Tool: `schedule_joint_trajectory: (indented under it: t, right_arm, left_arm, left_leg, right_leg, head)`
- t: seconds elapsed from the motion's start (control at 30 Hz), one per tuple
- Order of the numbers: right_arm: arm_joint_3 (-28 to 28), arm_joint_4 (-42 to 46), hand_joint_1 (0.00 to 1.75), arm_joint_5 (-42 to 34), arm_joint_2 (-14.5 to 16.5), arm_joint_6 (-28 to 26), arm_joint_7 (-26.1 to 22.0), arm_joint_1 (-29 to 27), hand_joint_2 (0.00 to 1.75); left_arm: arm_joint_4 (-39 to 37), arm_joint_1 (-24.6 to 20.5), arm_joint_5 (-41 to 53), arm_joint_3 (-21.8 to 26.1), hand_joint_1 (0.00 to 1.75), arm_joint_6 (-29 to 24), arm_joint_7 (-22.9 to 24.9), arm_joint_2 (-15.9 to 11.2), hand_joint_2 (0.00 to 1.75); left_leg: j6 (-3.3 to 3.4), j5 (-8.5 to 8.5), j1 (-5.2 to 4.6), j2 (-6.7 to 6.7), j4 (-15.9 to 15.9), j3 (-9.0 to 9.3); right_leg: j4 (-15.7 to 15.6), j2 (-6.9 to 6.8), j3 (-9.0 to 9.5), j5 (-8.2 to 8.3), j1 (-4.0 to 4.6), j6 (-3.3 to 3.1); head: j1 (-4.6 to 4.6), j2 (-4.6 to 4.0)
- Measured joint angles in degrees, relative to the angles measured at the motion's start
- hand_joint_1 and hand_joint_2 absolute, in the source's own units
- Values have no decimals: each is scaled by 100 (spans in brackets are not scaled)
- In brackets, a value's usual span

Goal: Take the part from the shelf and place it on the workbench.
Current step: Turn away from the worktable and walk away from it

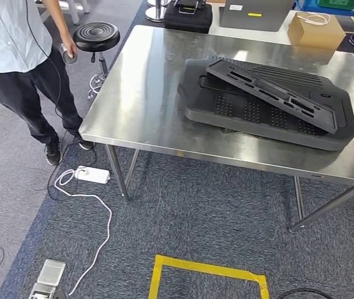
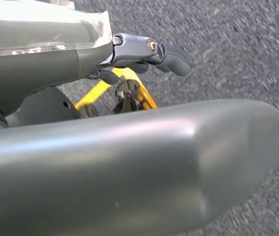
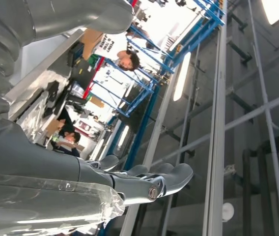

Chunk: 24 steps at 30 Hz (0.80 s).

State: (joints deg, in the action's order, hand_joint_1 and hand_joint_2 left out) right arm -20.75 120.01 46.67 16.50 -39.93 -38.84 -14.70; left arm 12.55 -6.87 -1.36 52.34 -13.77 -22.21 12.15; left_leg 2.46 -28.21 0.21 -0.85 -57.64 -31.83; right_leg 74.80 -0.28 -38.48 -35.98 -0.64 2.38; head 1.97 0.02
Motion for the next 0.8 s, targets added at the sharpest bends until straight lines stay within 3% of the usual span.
schedule_joint_trajectory:
  t: [0.03,0.1,0.17,0.2,0.23,0.3,0.33,0.43,0.47,0.5,0.53,0.57,0.63,0.7,0.73,0.8]
  right_arm:
    - [13,-22,0,25,0,0,11,18,175]
    - [35,-52,0,49,0,0,18,57,175]
    - [56,-62,0,57,0,-1,26,96,175]
    - [64,-64,0,62,0,-2,39,113,175]
    - [69,-68,0,68,0,-2,59,126,175]
    - [81,-86,0,87,-1,-2,93,149,175]
    - [93,-99,0,99,0,-1,104,160,175]
    - [147,-157,0,146,3,0,114,179,175]
    - [161,-177,0,159,3,0,114,184,175]
    - [169,-195,0,164,4,0,115,192,175]
    - [173,-213,0,167,4,0,118,200,175]
    - [174,-231,0,168,4,0,121,207,175]
    - [175,-254,0,168,4,-1,127,228,175]
    - [183,-260,0,173,4,-2,127,254,175]
    - [189,-262,0,175,4,-2,127,265,175]
    - [199,-275,0,169,4,-2,132,273,175]
  left_arm:
    - [0,0,0,2,0,2,1,-1,0]
    - [0,-1,0,3,0,4,3,1,0]
    - [0,0,0,4,0,10,5,4,0]
    - [0,0,0,5,0,13,5,5,0]
    - [0,1,0,8,0,15,5,3,0]
    - [1,2,0,18,0,15,-1,-6,0]
    - [1,5,0,23,0,14,-4,-13,0]
    - [1,14,-1,35,0,12,-11,-31,0]
    - [1,15,-1,39,0,13,-11,-35,0]
    - [1,15,0,44,0,13,-11,-38,0]
    - [1,15,0,51,0,13,-11,-40,0]
    - [1,15,0,61,0,13,-11,-42,0]
    - [2,8,-1,79,0,16,-11,-45,0]
    - [2,-8,-1,88,0,25,-11,-45,0]
    - [2,-13,5,91,0,31,-12,-45,0]
    - [1,-3,15,102,0,38,-12,-44,0]
  left_leg:
    - [1,64,-16,1,-7,-86]
    - [-3,183,-42,9,-14,-220]
    - [-38,289,-58,21,-18,-291]
    - [-69,345,-53,23,-15,-317]
    - [-104,405,-49,23,-10,-343]
    - [-166,419,-38,38,-25,-427]
    - [-192,269,-37,50,-114,-483]
    - [-265,-599,-12,71,-975,-672]
    - [-287,-751,-1,70,-1328,-700]
    - [-307,-751,9,70,-1581,-688]
    - [-328,-622,24,70,-1690,-616]
    - [-348,-446,41,69,-1620,-464]
    - [-377,-291,81,68,-982,98]
    - [-337,-516,90,73,-214,644]
    - [-296,-604,80,77,-2,769]
    - [-186,-588,76,64,60,711]
  right_leg:
    - [-56,2,156,147,4,-18]
    - [-718,23,727,409,33,-108]
    - [-1643,49,1363,388,94,-215]
    - [-1941,59,1545,336,123,-248]
    - [-2099,58,1612,318,145,-263]
    - [-2175,41,1539,403,129,-298]
    - [-2199,27,1468,472,113,-327]
    - [-2159,-9,1155,684,101,-387]
    - [-2123,-21,1042,745,103,-390]
    - [-2077,-32,923,801,103,-385]
    - [-2014,-40,787,853,99,-372]
    - [-1937,-43,645,897,92,-352]
    - [-1738,-40,381,958,89,-299]
    - [-1569,-36,220,1007,99,-240]
    - [-1525,-37,175,1048,102,-208]
    - [-1498,-25,106,1093,81,-131]
  head:
    - [0,0]
    - [3,0]
    - [3,0]
    - [2,0]
    - [-2,0]
    - [-2,0]
    - [2,0]
    - [11,0]
    - [11,0]
    - [11,0]
    - [10,0]
    - [10,0]
    - [15,0]
    - [13,0]
    - [10,0]
    - [6,0]
